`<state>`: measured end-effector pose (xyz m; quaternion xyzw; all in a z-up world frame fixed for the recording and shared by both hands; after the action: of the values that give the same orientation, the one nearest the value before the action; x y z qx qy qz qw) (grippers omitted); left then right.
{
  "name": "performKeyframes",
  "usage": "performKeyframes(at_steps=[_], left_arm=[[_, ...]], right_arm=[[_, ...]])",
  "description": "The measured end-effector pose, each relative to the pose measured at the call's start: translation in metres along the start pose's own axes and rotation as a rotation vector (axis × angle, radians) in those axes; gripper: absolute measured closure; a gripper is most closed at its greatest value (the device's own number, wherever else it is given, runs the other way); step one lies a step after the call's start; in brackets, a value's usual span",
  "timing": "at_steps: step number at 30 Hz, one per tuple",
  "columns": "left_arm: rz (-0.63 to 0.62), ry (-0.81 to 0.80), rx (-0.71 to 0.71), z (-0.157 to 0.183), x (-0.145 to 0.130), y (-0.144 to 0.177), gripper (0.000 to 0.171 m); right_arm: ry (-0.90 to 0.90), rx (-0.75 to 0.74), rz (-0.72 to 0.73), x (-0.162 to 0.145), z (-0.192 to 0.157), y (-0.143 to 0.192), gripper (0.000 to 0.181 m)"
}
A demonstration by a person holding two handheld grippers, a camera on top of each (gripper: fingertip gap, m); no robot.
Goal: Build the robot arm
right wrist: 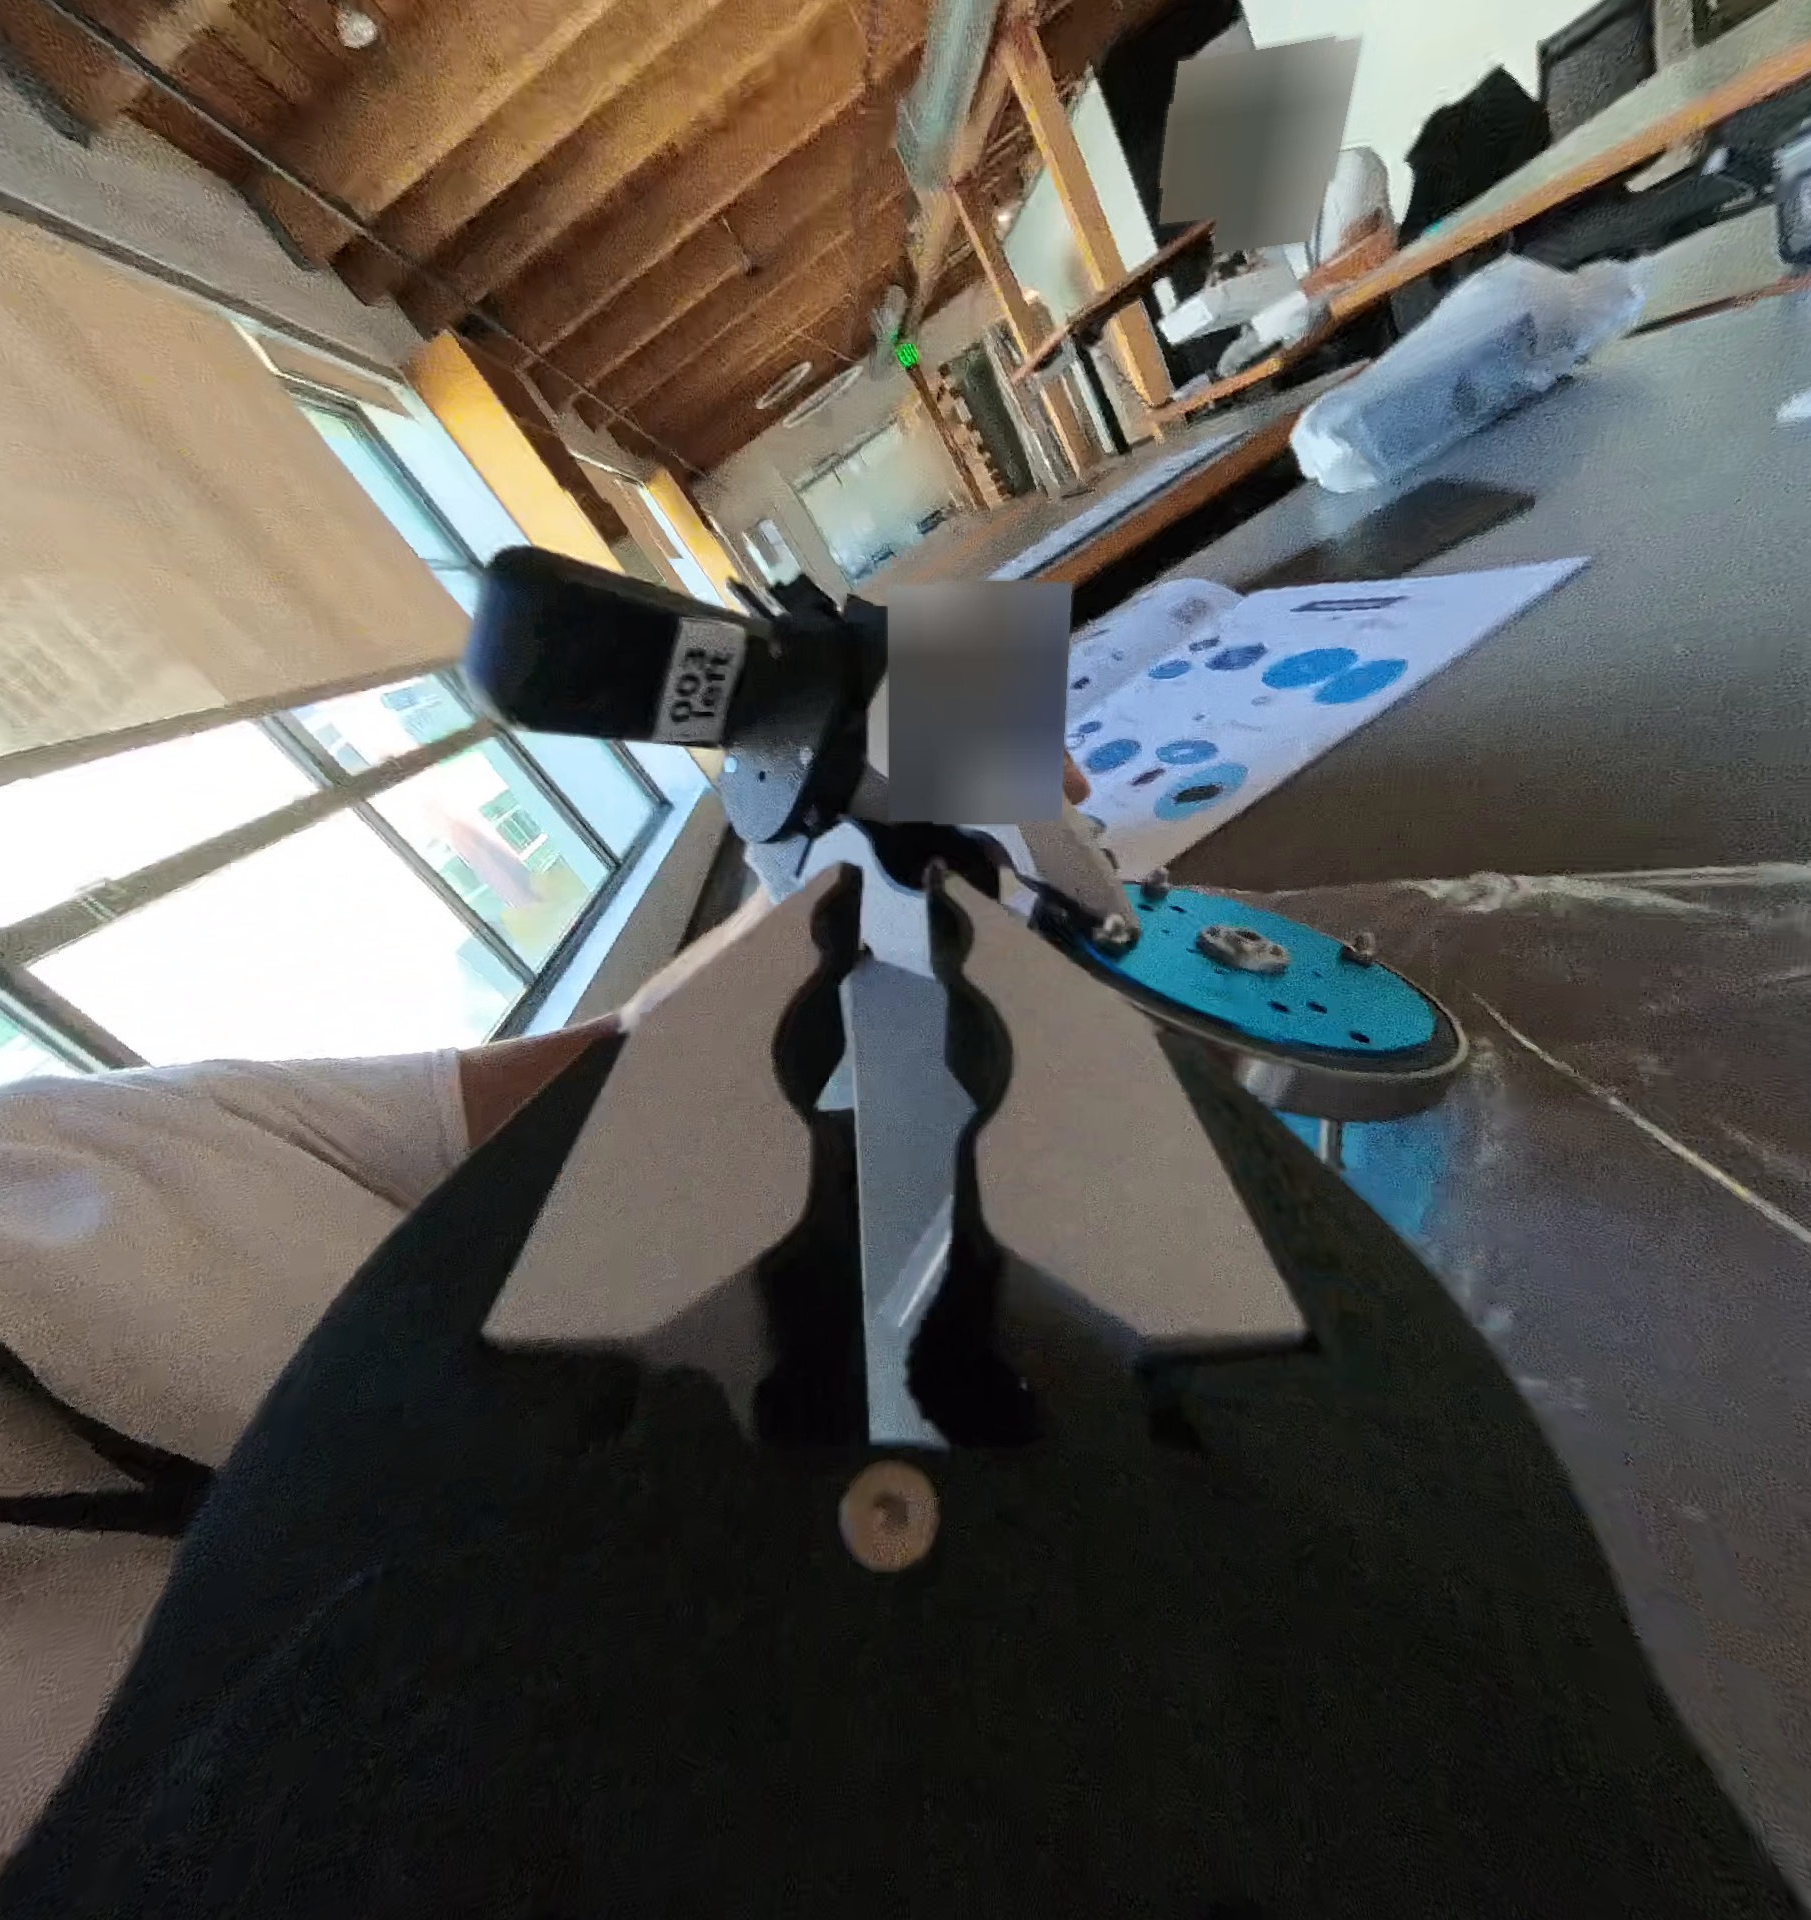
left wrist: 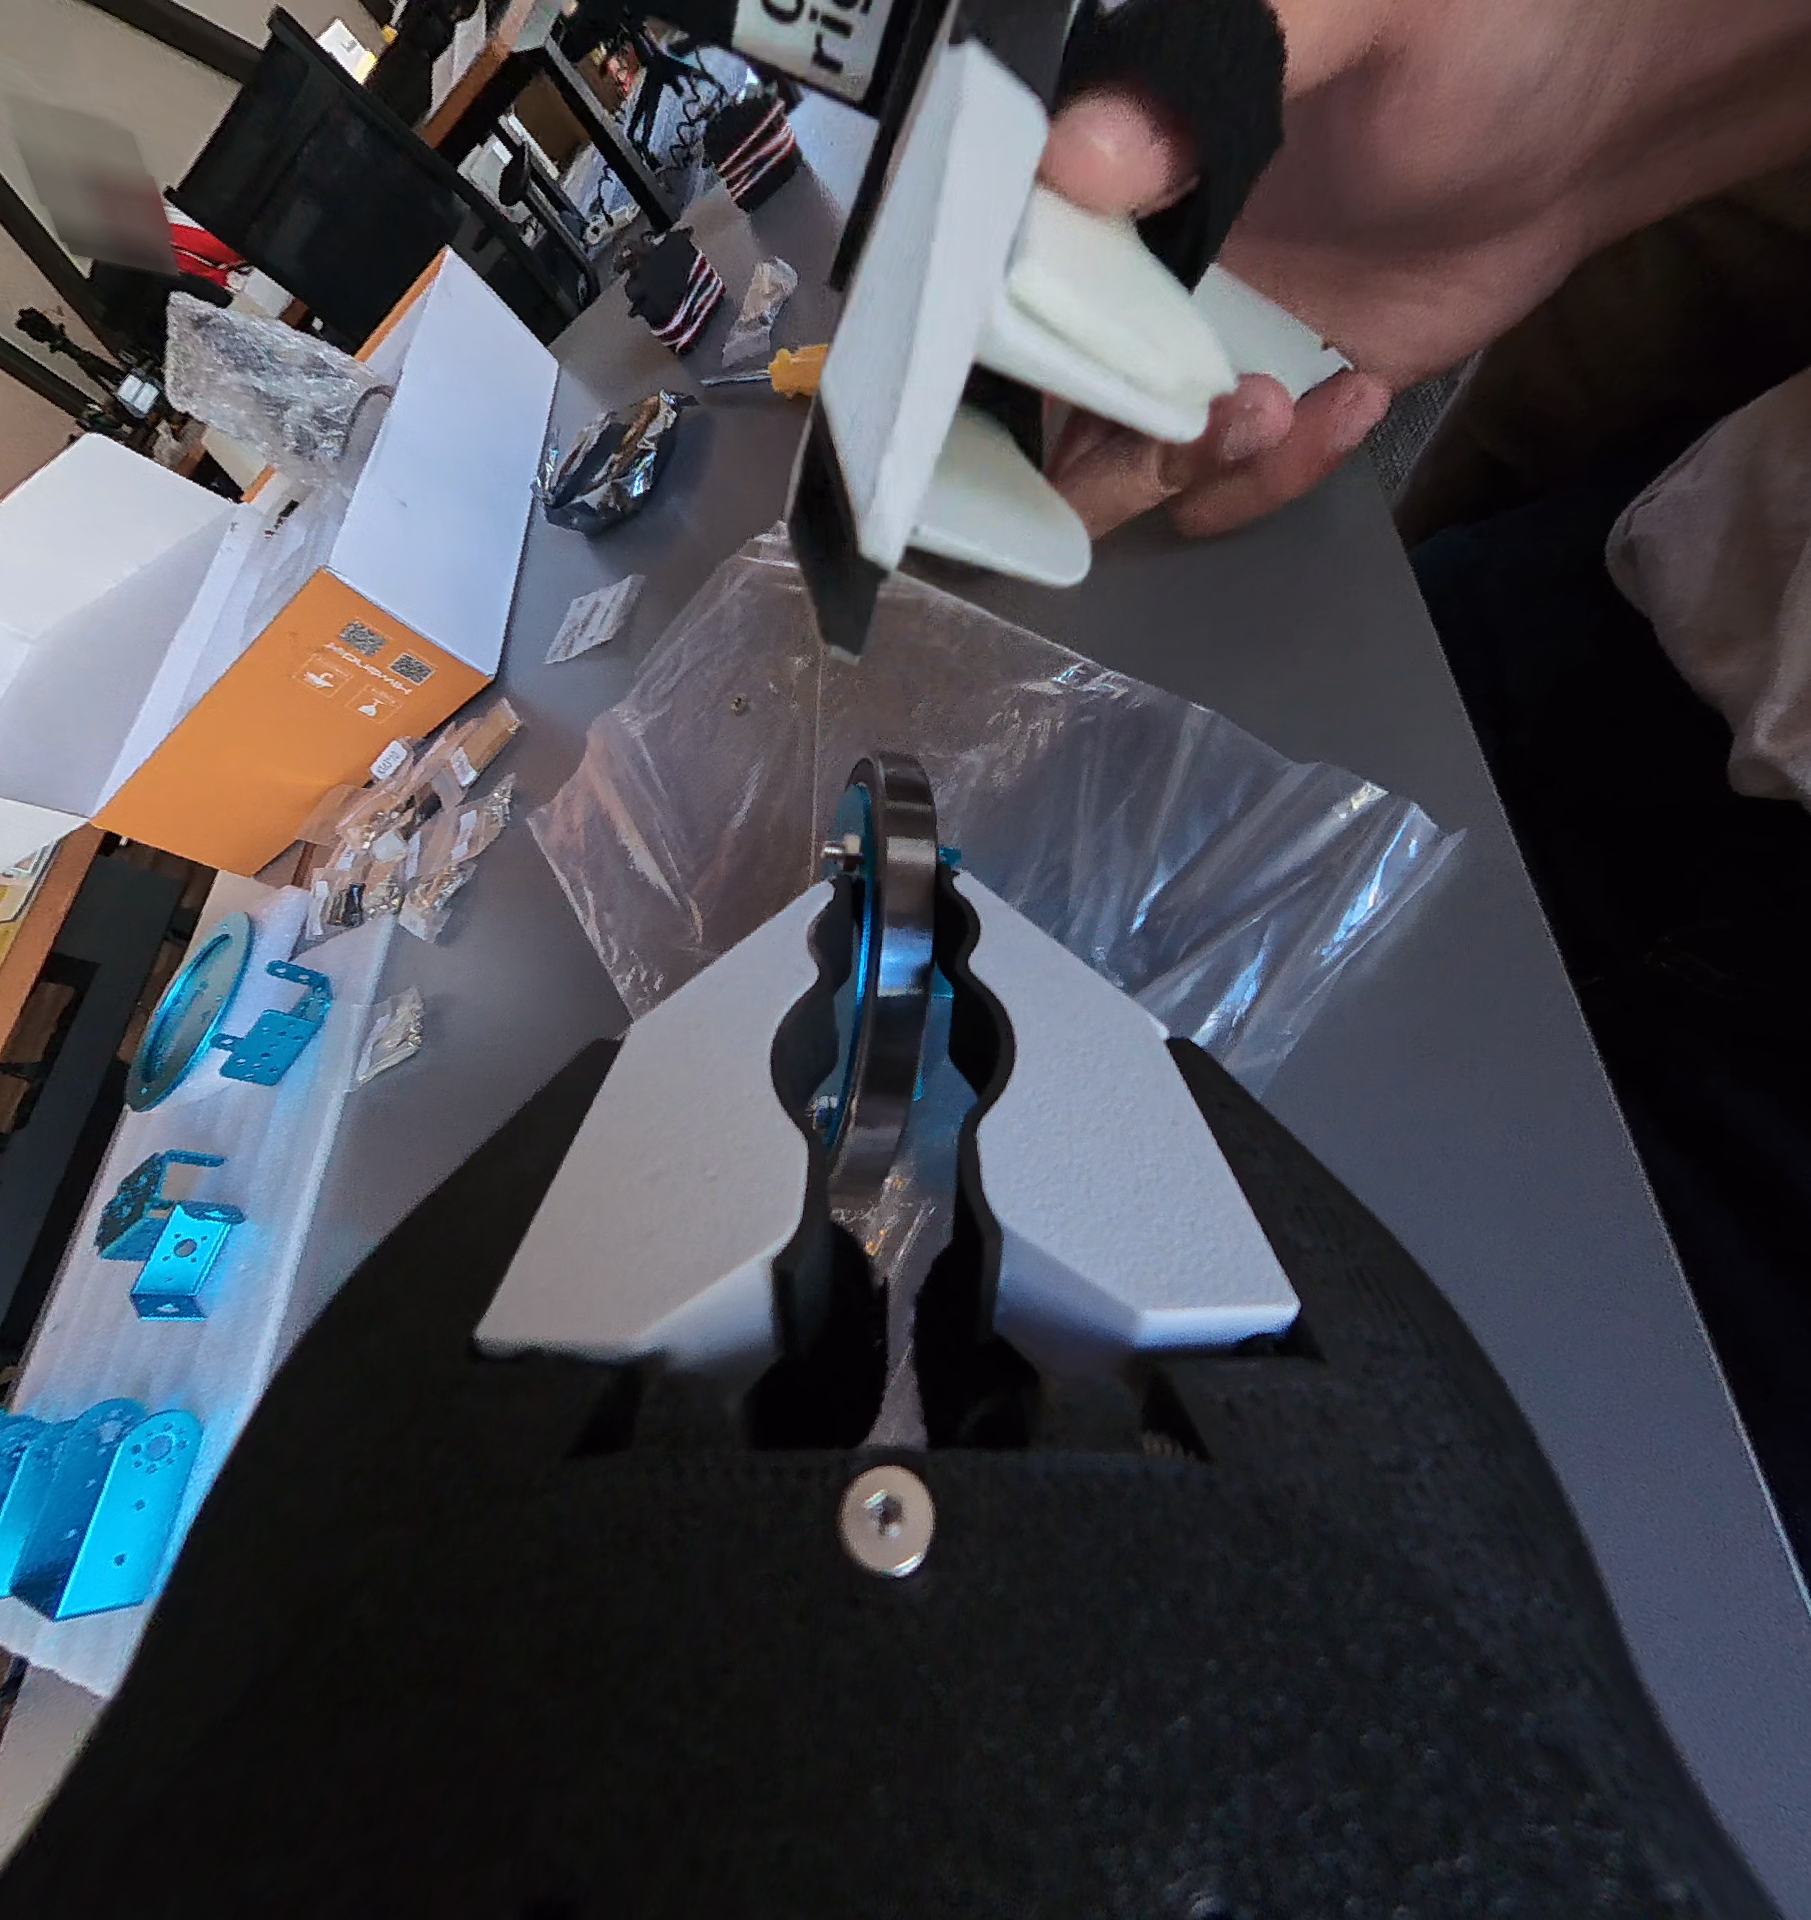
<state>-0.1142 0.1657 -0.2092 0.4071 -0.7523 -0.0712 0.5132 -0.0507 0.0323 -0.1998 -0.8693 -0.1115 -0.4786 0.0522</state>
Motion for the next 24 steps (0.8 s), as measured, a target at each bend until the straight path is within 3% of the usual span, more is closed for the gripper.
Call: performKeyframes(at_steps=[2,5,8,11,12,13,14,17,24], left_arm=[[-0.004,-0.008,-0.004,0.001,0.0,-0.002,0.157],[-0.002,-0.006,-0.005,0.002,0.0,-0.002,0.157],[-0.003,-0.007,-0.006,0.002,0.0,-0.002,0.157],[0.003,-0.004,-0.002,0.001,0.0,-0.001,0.156],[0.001,-0.001,0.002,0.0,-0.001,0.0,0.157],[-0.004,0.0,0.004,0.0,-0.001,0.0,0.157],[-0.007,-0.004,0.004,0.001,-0.001,-0.001,0.157],[-0.009,-0.01,-0.002,0.002,0.0,-0.003,0.156],[0.006,-0.004,-0.012,0.002,0.0,-0.002,0.156]], right_arm=[[-0.047,-0.062,-0.048,-0.003,0.01,-0.003,0.134],[-0.049,-0.109,-0.073,-0.005,0.014,-0.007,0.127],[-0.042,-0.118,-0.139,-0.01,0.013,-0.013,0.122],[-0.026,-0.1,-0.12,-0.008,0.01,-0.009,0.129],[-0.013,-0.044,-0.097,-0.006,0.006,-0.006,0.157],[-0.015,0.053,-0.042,-0.002,-0.001,-0.002,0.17],[-0.028,0.022,-0.032,-0.002,0.003,-0.001,0.165],[-0.037,-0.078,-0.092,-0.006,0.01,-0.008,0.126],[-0.024,-0.098,-0.131,-0.009,0.01,-0.011,0.124]])
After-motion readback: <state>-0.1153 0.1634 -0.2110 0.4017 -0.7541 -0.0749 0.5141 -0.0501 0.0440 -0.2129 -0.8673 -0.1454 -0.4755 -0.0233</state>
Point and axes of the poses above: each gripper's, where its closed fingertips meet, y back along the fingers, x out of its top, z = x × y across the jaws, the point moved 8 cm from there along y, back along the fingers, and after that the axes turned 9 degrees about -x, right-handed, at the moved point
